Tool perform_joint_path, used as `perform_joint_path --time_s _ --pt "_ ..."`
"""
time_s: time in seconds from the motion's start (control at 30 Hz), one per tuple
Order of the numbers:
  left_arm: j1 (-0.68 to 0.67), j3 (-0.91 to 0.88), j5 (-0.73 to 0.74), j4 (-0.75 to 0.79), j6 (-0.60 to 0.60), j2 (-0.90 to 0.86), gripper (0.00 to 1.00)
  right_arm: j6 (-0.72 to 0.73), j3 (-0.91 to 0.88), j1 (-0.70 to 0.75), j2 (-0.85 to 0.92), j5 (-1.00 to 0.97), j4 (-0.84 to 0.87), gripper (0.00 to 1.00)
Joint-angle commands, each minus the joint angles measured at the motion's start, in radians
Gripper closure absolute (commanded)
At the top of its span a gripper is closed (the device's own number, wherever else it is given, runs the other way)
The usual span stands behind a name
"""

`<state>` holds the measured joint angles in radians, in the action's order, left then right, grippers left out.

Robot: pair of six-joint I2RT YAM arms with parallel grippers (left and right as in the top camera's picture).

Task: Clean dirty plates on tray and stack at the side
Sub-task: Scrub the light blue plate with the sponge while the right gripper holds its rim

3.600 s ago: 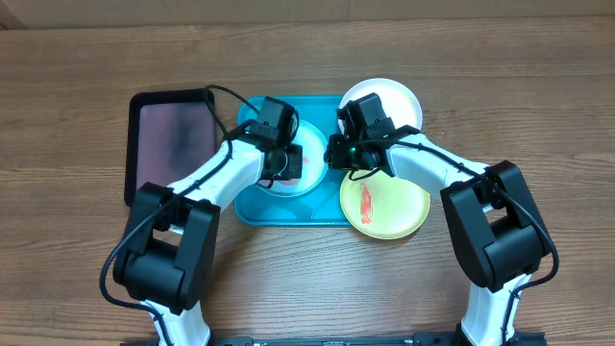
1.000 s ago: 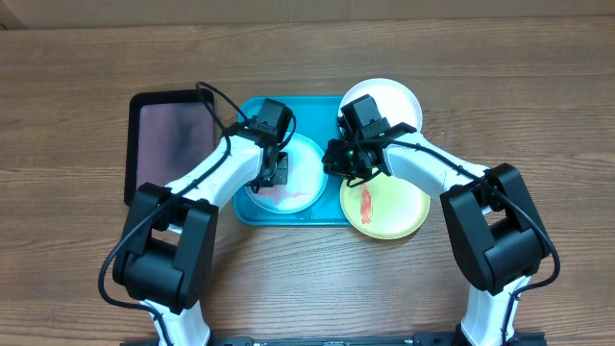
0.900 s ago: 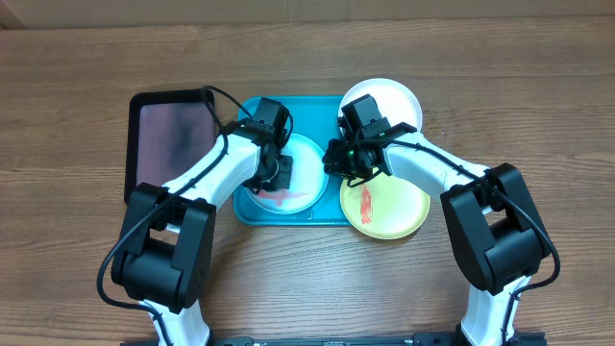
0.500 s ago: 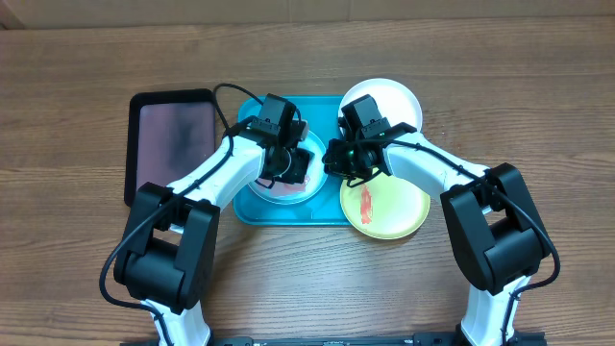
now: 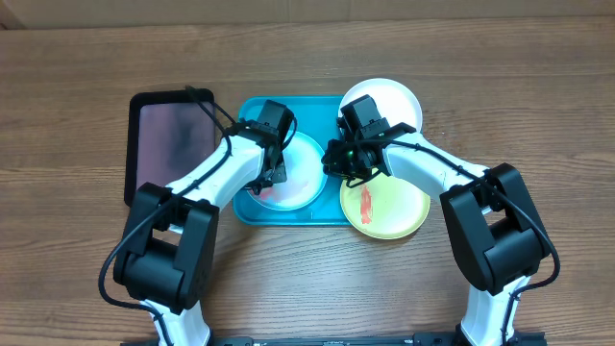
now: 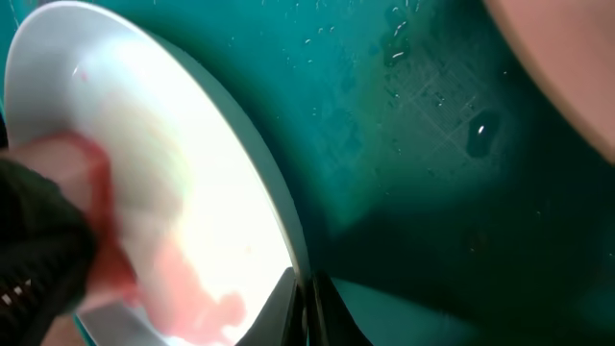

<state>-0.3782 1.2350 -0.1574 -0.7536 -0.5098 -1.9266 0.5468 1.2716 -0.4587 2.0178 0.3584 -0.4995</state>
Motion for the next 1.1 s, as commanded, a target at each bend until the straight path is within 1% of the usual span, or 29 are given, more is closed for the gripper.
perform_joint_path --time_s 0.0,0.03,0.1,0.2,0.3,0.4,0.5,0.53,0.6,0.67,0.73,0.77,0.83,0.9,1.0,1.03,1.07 --pt "-0.004 -0.009 0.393 -0.023 0.282 -0.016 0.96 0.002 -0.007 0.000 0.010 -0.027 -0.008 0.96" --pt "-0.004 -0.009 0.471 -0.028 0.344 -0.015 0.96 -0.003 -0.007 0.000 0.010 -0.027 -0.010 0.96" --pt "-0.004 -0.009 0.521 -0.023 0.375 -0.015 0.96 -0.005 -0.007 0.000 0.010 -0.027 -0.013 0.96" --pt "-0.004 -0.009 0.516 0.024 0.363 -0.015 0.96 -0.005 -0.007 0.000 0.010 -0.027 -0.017 0.96" --pt "-0.002 -0.009 0.468 0.106 0.294 -0.015 0.96 -0.004 -0.007 0.000 0.010 -0.027 -0.018 0.96" --pt "-0.002 -0.009 0.322 0.173 0.210 -0.015 0.96 -0.005 -0.007 0.000 0.010 -0.028 -0.019 0.96" --pt "-0.002 -0.007 0.092 0.171 0.073 -0.015 0.96 -0.021 -0.007 0.000 0.010 -0.028 -0.019 0.96" --pt "-0.002 -0.006 0.020 0.153 0.026 -0.015 0.96 -0.023 -0.007 0.000 0.010 -0.032 -0.019 0.96" --pt "-0.002 -0.006 -0.078 0.103 -0.045 -0.015 0.96 -0.023 -0.007 0.000 0.010 -0.032 -0.020 0.96" --pt "-0.002 -0.006 -0.150 0.030 -0.106 -0.015 0.96 -0.023 -0.007 0.000 0.010 -0.032 -0.020 0.96" --pt "-0.002 -0.006 -0.172 -0.024 -0.134 -0.015 0.95 -0.023 -0.007 0.000 0.010 -0.032 -0.020 0.96" --pt "-0.002 -0.006 -0.165 -0.046 -0.134 -0.015 0.96 -0.023 -0.007 0.000 0.010 -0.032 -0.020 0.96" --pt "-0.002 -0.006 -0.098 -0.080 -0.117 -0.015 0.96 -0.023 -0.007 0.000 0.010 -0.032 -0.020 0.96" --pt "-0.002 -0.006 0.048 -0.083 -0.018 -0.015 0.96 -0.023 -0.007 0.000 0.010 -0.032 -0.020 0.96" --pt "-0.002 -0.006 0.336 -0.060 0.184 -0.015 0.96 -0.023 -0.007 0.000 0.010 -0.031 -0.021 0.96" --pt "-0.002 -0.006 0.418 -0.049 0.232 -0.015 0.96 -0.023 -0.007 0.000 0.010 -0.031 -0.021 0.96" --pt "-0.002 -0.006 0.462 -0.035 0.255 -0.015 0.96 -0.023 -0.007 0.000 0.010 -0.031 -0.023 0.96"
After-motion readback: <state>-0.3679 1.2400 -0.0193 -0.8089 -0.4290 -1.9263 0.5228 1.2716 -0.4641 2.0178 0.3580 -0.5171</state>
